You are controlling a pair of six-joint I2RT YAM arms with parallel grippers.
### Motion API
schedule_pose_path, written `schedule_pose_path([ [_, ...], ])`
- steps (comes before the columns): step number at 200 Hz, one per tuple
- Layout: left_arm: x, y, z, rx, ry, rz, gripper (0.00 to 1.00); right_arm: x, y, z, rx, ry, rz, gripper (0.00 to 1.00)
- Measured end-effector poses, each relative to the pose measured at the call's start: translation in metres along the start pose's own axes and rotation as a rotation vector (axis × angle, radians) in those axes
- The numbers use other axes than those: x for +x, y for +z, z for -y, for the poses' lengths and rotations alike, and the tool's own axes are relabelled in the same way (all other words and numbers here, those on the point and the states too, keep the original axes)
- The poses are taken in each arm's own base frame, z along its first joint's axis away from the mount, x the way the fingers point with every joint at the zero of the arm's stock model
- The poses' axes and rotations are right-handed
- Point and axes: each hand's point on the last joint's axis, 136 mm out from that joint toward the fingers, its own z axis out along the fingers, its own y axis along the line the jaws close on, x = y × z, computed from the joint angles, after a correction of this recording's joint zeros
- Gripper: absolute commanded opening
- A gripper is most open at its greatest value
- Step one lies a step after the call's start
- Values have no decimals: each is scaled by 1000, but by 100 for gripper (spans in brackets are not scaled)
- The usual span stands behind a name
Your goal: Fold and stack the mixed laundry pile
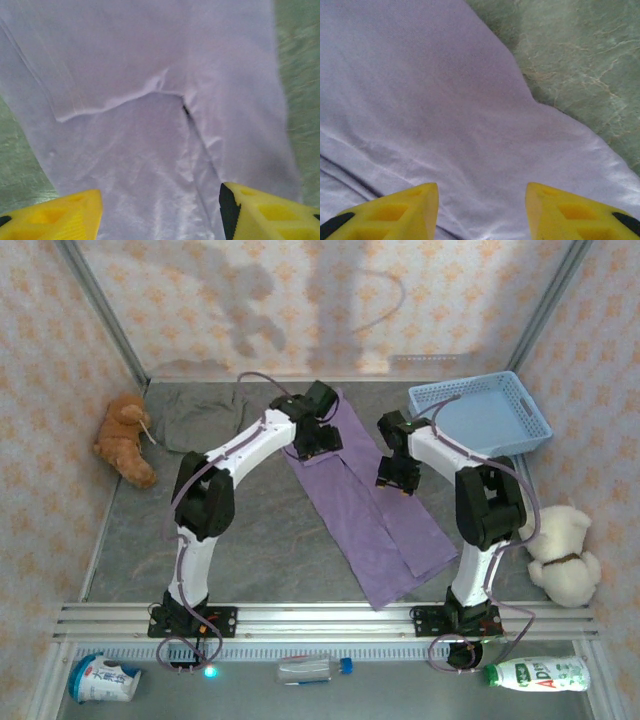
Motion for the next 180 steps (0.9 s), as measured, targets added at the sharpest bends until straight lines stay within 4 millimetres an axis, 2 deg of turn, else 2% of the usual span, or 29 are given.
schedule_pose_path([
  [36,21,72,-36,-139,-40,-88,64,19,23,10,8,17,-53,48],
  [43,21,79,-42,-169,-43,-98,64,23,27,11,7,25,-64,48],
  [60,3,72,-27,-137,-45,-60,64,26,30,11,-5,51,-70,48],
  [73,-11,78,-22,-124,-51,-38,64,28,31,11,-18,78,-65,48],
  [83,-19,88,-25,-135,-60,-37,64,29,30,10,-33,103,-54,48],
  [101,-36,88,-21,-124,-67,-23,64,34,30,7,-56,136,-47,48],
  [121,-61,96,-19,-94,-64,-8,64,45,29,-9,-78,143,-46,49],
  [147,-91,101,-14,-40,-32,17,64,61,28,-39,-117,123,-38,49],
  [162,-101,102,-11,-3,-10,21,64,66,25,-50,-126,122,-40,50],
  [180,-106,102,-9,51,8,2,65,61,16,-58,-141,139,-32,49],
])
